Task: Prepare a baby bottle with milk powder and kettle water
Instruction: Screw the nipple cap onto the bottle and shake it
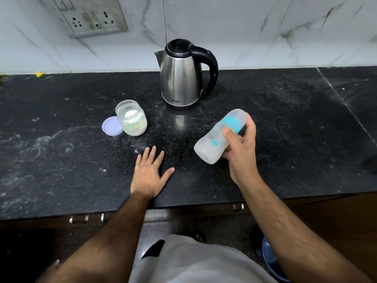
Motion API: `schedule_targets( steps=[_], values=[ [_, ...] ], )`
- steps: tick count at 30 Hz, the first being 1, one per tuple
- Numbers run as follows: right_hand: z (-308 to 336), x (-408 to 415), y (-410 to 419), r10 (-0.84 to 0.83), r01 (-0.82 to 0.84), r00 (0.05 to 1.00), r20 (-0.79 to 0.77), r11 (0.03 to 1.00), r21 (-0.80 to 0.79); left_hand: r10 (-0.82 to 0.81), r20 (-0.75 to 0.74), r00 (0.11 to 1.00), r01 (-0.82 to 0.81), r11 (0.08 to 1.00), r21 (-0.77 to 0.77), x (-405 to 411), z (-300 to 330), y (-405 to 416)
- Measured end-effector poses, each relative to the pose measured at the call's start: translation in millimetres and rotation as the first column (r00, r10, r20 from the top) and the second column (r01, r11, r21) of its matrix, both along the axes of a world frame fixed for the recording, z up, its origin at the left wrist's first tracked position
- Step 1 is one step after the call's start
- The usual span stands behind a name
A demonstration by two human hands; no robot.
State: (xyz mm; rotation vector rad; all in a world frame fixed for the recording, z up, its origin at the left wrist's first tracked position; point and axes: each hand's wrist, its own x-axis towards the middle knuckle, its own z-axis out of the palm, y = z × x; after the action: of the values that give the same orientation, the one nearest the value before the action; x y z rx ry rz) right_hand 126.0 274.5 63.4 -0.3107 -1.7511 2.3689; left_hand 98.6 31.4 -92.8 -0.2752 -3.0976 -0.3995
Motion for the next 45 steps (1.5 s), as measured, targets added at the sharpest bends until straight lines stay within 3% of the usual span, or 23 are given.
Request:
schedule_targets(
  steps=[5,10,14,19,23,28,33,38,42,45],
  values=[
    [2.6,6.3,-5.5,0.343,-0.342,0.939,0.026,0.928,0.149,0.0,0.0,1.0,0.0,1.0,-0.007,0.1,0.8,0.2],
    [1.4,-5.8,2.9,0.25,-0.246,0.968,0.002,0.954,0.172,0.002,0.01,1.0,-0.001,1.0,-0.017,0.3,3.1,0.8],
    [-12.5,8.4,-5.1,0.421,-0.423,0.905,0.054,0.883,0.204,0.001,0.016,1.0,-0.001,1.0,-0.015,1.3,4.3,1.0],
    [-16.3,6.8,-7.0,0.276,-0.276,0.961,0.017,0.954,0.118,0.001,0.032,0.999,0.0,1.0,-0.029,1.1,6.3,1.7],
    [-14.5,16.7,-11.0,0.417,-0.417,0.908,0.038,0.896,0.153,0.003,0.036,0.999,-0.002,1.0,-0.017,1.6,7.0,0.9],
    [-9.4,8.9,-2.3,0.174,-0.174,0.985,0.003,0.982,0.073,0.002,0.032,0.999,-0.001,1.0,-0.02,1.8,7.6,1.2],
    [-5.6,20.5,2.8,0.434,-0.436,0.899,0.054,0.884,0.17,0.005,0.032,0.999,-0.005,1.0,-0.009,1.5,7.0,1.3],
    [9.1,1.7,22.9,0.346,-0.341,0.938,0.011,0.918,0.2,0.003,0.024,1.0,-0.003,1.0,-0.01,1.2,4.5,0.5],
    [5.6,8.1,17.5,0.483,-0.481,0.874,0.053,0.846,0.231,0.005,0.021,1.0,-0.005,1.0,-0.014,1.2,3.3,0.7],
    [-2.3,5.2,10.4,0.39,-0.387,0.921,0.014,0.907,0.164,0.006,0.026,1.0,-0.006,1.0,-0.016,0.2,3.3,0.5]
  ],
)
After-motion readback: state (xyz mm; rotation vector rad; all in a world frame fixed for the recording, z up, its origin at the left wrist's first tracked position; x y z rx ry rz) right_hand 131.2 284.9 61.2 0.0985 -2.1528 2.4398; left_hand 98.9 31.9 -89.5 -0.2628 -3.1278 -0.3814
